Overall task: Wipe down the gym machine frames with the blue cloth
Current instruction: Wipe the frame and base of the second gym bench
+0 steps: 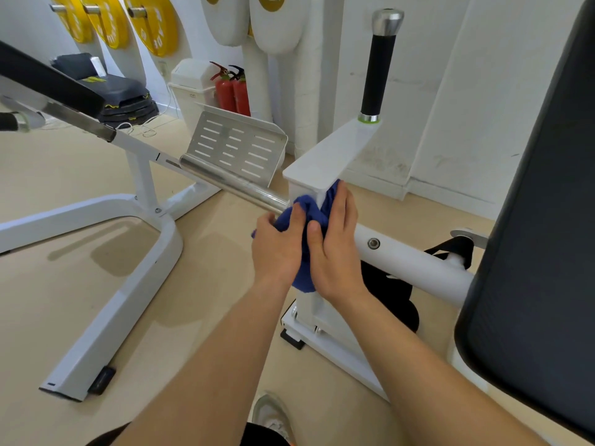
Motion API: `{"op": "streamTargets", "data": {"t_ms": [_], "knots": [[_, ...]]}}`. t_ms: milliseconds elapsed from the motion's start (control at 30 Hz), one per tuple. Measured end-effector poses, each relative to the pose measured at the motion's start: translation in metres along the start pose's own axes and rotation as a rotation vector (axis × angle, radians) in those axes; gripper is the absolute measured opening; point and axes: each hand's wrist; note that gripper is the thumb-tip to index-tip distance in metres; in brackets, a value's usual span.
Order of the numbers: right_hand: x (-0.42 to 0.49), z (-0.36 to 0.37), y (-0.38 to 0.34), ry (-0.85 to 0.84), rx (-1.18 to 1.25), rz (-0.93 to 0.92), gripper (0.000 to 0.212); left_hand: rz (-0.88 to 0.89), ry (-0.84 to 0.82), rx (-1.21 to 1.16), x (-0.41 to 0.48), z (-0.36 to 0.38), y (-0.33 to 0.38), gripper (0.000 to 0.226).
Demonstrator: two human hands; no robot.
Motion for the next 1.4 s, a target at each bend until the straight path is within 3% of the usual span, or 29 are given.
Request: {"op": "streamTargets", "data": {"t_ms": [100,200,300,433,533,633,767,833,900,967,1033,1233,1400], "knots": [[0.005,-0.005,0.012,0.012,-0.100,-0.012,0.069,-0.064,-0.195,-0.012,-0.004,0.003,0.002,0.052],[0.009,-0.011,0.017,-0.022,-0.066,0.071,0.068,0.072,-0.120,-0.027,-0.004,-0.002,0.009,0.039],[0.020,-0.013,0.006,0.009,-0.031,-0.021,0.055,0.285,-0.009,-0.037,-0.004,-0.007,0.022,0.021],[0.030,-0.007,-0.005,0.073,0.073,-0.056,0.055,0.336,0.078,-0.075,-0.005,-0.007,0.032,0.014],[0.027,-0.004,0.001,0.080,0.082,-0.033,0.058,0.213,0.152,-0.063,-0.003,-0.006,0.024,0.038],[0.026,-0.005,0.003,0.095,0.058,-0.018,0.057,0.060,0.073,0.025,-0.001,-0.006,0.015,0.058],[0.026,-0.007,0.002,0.075,0.042,-0.009,0.058,-0.170,-0.004,0.194,0.004,-0.011,0.012,0.111],[0.025,-0.008,0.001,0.073,0.045,-0.009,0.058,-0.250,-0.029,0.293,0.003,-0.014,0.014,0.120],[0.025,-0.009,0.001,0.077,0.044,-0.018,0.058,-0.244,-0.051,0.266,0.002,-0.016,0.016,0.110],[0.025,-0.010,0.002,0.077,0.024,-0.030,0.057,-0.143,-0.107,0.110,-0.002,-0.012,0.019,0.069],[0.023,-0.010,0.006,0.075,-0.004,-0.029,0.056,-0.036,-0.157,0.000,-0.008,-0.004,0.022,0.047],[0.019,-0.009,0.012,0.015,0.032,-0.040,0.047,0.152,-0.080,-0.131,-0.006,0.006,0.023,0.025],[0.033,-0.011,-0.009,0.044,0.172,-0.122,0.059,0.342,-0.009,-0.107,-0.001,0.000,0.030,0.016]]}}
Point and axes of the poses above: each hand's wrist, its own x-axis towards the middle knuckle, its own z-axis out of the palm, y = z × x, and after that the axes turned 10 degrees about x, right-handed
